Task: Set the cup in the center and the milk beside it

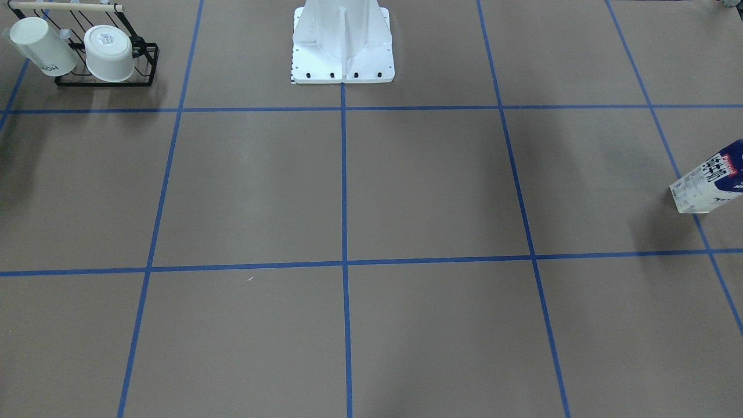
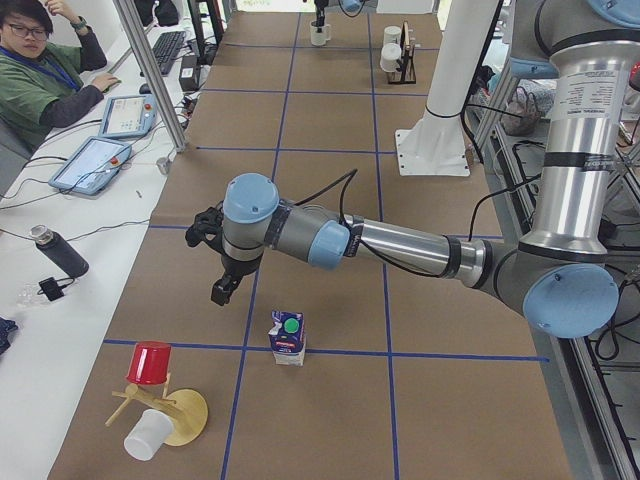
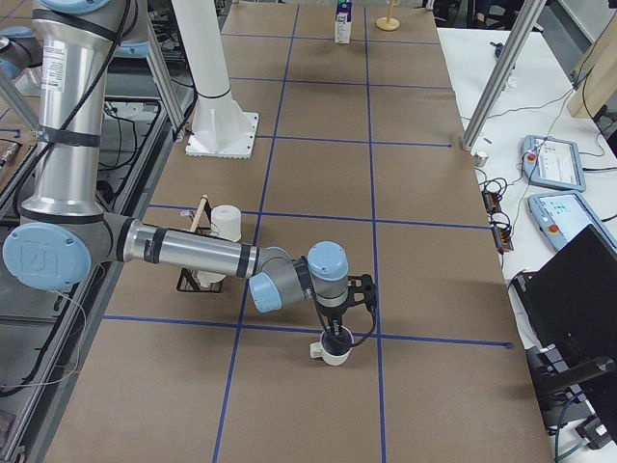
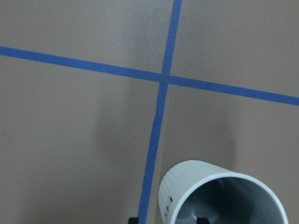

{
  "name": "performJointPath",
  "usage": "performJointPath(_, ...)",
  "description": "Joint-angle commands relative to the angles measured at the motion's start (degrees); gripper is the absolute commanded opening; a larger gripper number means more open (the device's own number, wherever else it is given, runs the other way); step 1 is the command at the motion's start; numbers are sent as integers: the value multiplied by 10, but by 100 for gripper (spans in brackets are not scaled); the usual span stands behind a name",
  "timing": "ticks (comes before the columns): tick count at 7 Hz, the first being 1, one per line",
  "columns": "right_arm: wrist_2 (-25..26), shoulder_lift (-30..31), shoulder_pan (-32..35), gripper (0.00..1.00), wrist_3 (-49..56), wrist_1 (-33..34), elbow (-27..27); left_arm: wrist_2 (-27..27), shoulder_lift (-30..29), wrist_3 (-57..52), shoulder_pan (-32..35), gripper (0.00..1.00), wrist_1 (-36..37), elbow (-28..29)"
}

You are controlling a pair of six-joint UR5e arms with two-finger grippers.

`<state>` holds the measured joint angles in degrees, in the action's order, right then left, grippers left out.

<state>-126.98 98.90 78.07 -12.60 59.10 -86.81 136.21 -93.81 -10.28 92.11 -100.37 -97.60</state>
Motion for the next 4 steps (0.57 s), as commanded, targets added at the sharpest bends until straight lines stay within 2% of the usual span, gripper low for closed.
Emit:
performJointPath(1,30,5,-2,0,3,-2,1,0,1,0,0,99,0,1)
performJointPath(4,28,-9,-5,0,12,7,-30,0,0,0,0,98,0,5)
